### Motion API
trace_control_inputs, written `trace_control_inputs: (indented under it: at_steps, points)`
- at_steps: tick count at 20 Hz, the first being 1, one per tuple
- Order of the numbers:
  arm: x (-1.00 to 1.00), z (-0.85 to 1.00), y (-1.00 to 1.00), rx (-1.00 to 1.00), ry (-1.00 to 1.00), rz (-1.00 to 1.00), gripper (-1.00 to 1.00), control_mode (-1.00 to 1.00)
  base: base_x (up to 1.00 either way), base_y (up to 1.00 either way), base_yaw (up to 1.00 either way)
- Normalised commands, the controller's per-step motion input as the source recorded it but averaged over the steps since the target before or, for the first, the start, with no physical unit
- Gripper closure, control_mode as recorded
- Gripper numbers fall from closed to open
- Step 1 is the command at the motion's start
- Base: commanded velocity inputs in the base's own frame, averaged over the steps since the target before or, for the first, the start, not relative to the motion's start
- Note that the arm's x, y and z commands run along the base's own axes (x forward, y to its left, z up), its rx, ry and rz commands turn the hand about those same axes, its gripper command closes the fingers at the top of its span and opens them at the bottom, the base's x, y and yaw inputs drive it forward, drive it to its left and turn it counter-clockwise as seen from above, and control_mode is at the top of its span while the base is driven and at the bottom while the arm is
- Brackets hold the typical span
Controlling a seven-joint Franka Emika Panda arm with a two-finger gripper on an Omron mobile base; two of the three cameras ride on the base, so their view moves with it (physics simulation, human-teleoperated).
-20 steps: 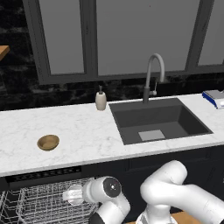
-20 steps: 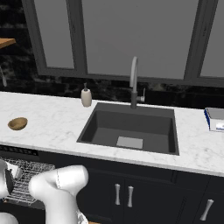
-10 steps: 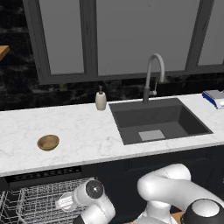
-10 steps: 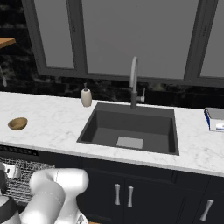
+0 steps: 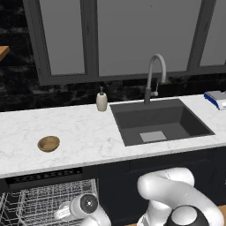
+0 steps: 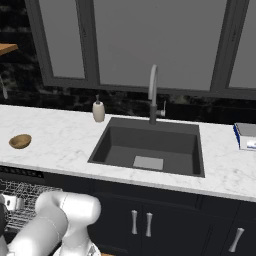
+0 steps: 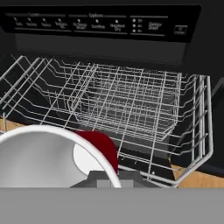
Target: Pick up the cup and bowl from the counter, place them in the dishwasher, and close the dishwasher door.
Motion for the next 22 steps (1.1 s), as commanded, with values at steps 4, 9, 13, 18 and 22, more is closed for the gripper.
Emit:
trace_control_inputs:
  at_steps: [4, 9, 13, 18, 22]
  points:
    - [0.14, -0.47, 0.01, 0.00, 0.00, 0.00, 1.00, -1.00, 0.00, 0.00, 0.00]
    - [0.18, -0.39, 0.00, 0.00, -0.01, 0.00, 1.00, -1.00, 0.00, 0.00, 0.00]
    - [0.17, -0.28, 0.00, 0.03, -0.05, 0.00, 1.00, -1.00, 0.00, 0.00, 0.00]
    - [0.29, -0.19, 0.00, 0.00, -0.11, 0.00, 1.00, -1.00, 0.00, 0.00, 0.00]
    - [0.37, -0.18, 0.00, 0.00, -0.08, 0.00, 1.00, -1.00, 0.00, 0.00, 0.00]
